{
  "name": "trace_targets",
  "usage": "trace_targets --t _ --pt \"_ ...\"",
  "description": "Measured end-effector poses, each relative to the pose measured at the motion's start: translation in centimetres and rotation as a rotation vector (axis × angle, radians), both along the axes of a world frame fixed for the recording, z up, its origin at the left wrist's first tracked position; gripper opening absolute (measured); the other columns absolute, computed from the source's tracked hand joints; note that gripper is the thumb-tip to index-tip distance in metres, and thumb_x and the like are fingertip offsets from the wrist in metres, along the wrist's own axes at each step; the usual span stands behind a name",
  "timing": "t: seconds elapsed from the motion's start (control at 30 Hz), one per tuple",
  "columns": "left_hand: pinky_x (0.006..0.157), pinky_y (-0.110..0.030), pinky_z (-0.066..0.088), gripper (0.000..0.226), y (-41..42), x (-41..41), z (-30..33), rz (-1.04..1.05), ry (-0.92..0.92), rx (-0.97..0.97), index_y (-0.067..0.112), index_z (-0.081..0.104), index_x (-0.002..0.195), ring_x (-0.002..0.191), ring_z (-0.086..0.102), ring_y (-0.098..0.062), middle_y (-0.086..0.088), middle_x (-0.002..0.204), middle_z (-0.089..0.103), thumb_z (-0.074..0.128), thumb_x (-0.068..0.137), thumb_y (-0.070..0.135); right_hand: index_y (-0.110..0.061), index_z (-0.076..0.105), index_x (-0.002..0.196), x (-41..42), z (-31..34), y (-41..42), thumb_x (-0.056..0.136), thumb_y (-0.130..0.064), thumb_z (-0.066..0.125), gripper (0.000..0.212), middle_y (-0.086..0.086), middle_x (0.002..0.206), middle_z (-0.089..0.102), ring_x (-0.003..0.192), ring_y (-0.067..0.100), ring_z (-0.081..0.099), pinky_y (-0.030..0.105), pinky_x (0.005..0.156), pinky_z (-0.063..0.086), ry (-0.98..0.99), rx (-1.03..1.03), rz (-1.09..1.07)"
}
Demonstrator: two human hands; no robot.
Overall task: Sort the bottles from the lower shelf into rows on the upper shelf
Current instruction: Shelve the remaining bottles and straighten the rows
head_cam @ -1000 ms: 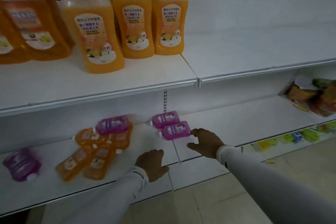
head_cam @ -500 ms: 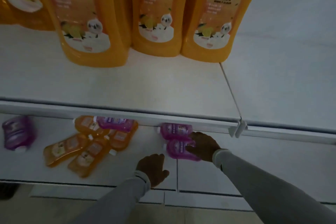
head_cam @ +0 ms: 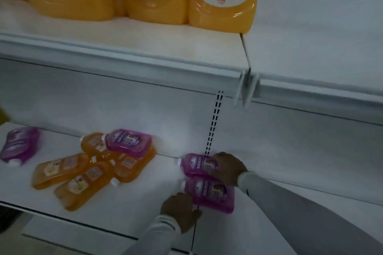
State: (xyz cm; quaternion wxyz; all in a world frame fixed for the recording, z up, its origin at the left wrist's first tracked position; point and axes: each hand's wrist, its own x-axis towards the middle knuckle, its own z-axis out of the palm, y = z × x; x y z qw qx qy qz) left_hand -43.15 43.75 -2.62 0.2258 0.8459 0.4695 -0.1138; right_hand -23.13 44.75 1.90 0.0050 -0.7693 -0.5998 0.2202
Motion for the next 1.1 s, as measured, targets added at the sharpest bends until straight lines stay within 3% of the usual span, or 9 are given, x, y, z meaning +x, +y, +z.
trace_targets --t 0.13,0.3,0.43,0.6,0.7,0.8,0.9,1.0,1.1 --pt "0.098 -0.03 0.046 0.073 0.3 0.5 -1.9 0.086 -0.131 -0.035 0.028 0.047 0.137 0.116 0.06 -0.022 0.001 0.127 0.063 0.041 0.079 0.072 -0.015 0.055 0.106 0.2 -1.9 1.5 0.093 -0.05 0.053 0.038 0.008 0.116 0.06 0.11 0.027 0.057 0.032 0.086 0.044 0.005 0.023 -0.039" --pt "0.095 -0.03 0.049 0.069 0.7 2.0 -2.8 0.262 -0.323 -0.112 0.035 0.046 0.134 0.11 0.063 -0.021 0.001 0.122 0.066 0.046 0.079 0.077 -0.013 0.057 0.12 0.2 -4.0 2.3 0.087 -0.048 0.06 0.048 0.01 0.127 0.056 0.117 0.028 0.053 0.037 0.098 0.046 0.006 0.042 -0.017" --pt "0.098 -0.031 0.048 0.064 1.1 2.9 -3.2 0.402 -0.399 -0.132 0.03 0.052 0.129 0.113 0.062 -0.023 0.001 0.122 0.065 0.061 0.077 0.067 -0.013 0.058 0.113 0.9 -4.4 2.9 0.081 -0.059 0.057 0.057 0.015 0.127 0.05 0.122 0.031 0.048 0.042 0.1 0.045 -0.061 -0.011 -0.032" --pt "0.066 -0.039 0.062 0.075 2.0 3.1 -4.5 0.665 -0.572 -0.371 0.016 0.07 0.09 0.072 0.074 -0.024 -0.007 0.081 0.075 0.075 0.036 0.068 -0.013 0.05 0.128 0.9 -4.7 2.9 0.082 -0.061 0.056 0.067 0.015 0.136 0.043 0.126 0.034 0.043 0.044 0.103 0.043 -0.071 -0.037 -0.039" --pt "0.064 -0.044 0.062 0.069 1.8 2.8 -5.1 0.77 -0.668 -0.446 0.013 0.071 0.085 0.071 0.073 -0.027 -0.01 0.079 0.074 0.082 0.033 0.058 -0.009 0.047 0.132 1.0 -4.9 2.4 0.083 -0.058 0.06 0.07 0.015 0.132 0.05 0.12 0.032 0.052 0.038 0.099 0.046 -0.049 -0.031 -0.069" --pt "0.05 -0.036 0.056 0.06 1.7 1.9 -5.1 0.841 -0.757 -0.56 0.004 0.069 0.086 0.052 0.065 -0.027 -0.017 0.076 0.071 0.085 0.041 0.039 -0.01 0.044 0.137 1.3 -4.6 1.7 0.087 -0.058 0.056 0.07 0.015 0.135 0.052 0.122 0.033 0.053 0.037 0.099 0.044 -0.128 -0.063 -0.084" --pt "0.062 -0.041 0.06 0.082 3.3 1.0 -6.6 0.856 -0.724 -0.422 0.003 0.068 0.09 0.074 0.071 -0.032 -0.02 0.09 0.072 0.082 0.03 0.058 -0.013 0.05 0.136 0.9 -4.1 0.4 0.08 -0.069 0.059 0.08 0.013 0.138 0.055 0.119 0.029 0.056 0.03 0.092 0.043 -0.036 -0.201 -0.067" --pt "0.078 -0.034 0.057 0.098 4.5 -0.1 -6.6 0.741 -0.576 -0.284 0.003 0.071 0.096 0.09 0.07 -0.029 -0.016 0.096 0.072 0.07 0.025 0.071 -0.02 0.065 0.107 0.7 -4.8 -0.9 0.074 -0.069 0.067 0.059 0.009 0.112 0.068 0.083 0.021 0.061 0.025 0.065 0.046 0.178 -0.283 -0.175" --pt "0.083 -0.031 0.055 0.097 4.3 -0.6 -4.0 0.636 -0.508 -0.308 0.006 0.072 0.102 0.095 0.069 -0.025 -0.013 0.101 0.073 0.072 0.031 0.073 -0.021 0.066 0.091 1.0 -5.6 -1.3 0.072 -0.063 0.075 0.047 0.003 0.094 0.071 0.075 0.018 0.066 0.028 0.064 0.055 0.371 -0.232 -0.315"
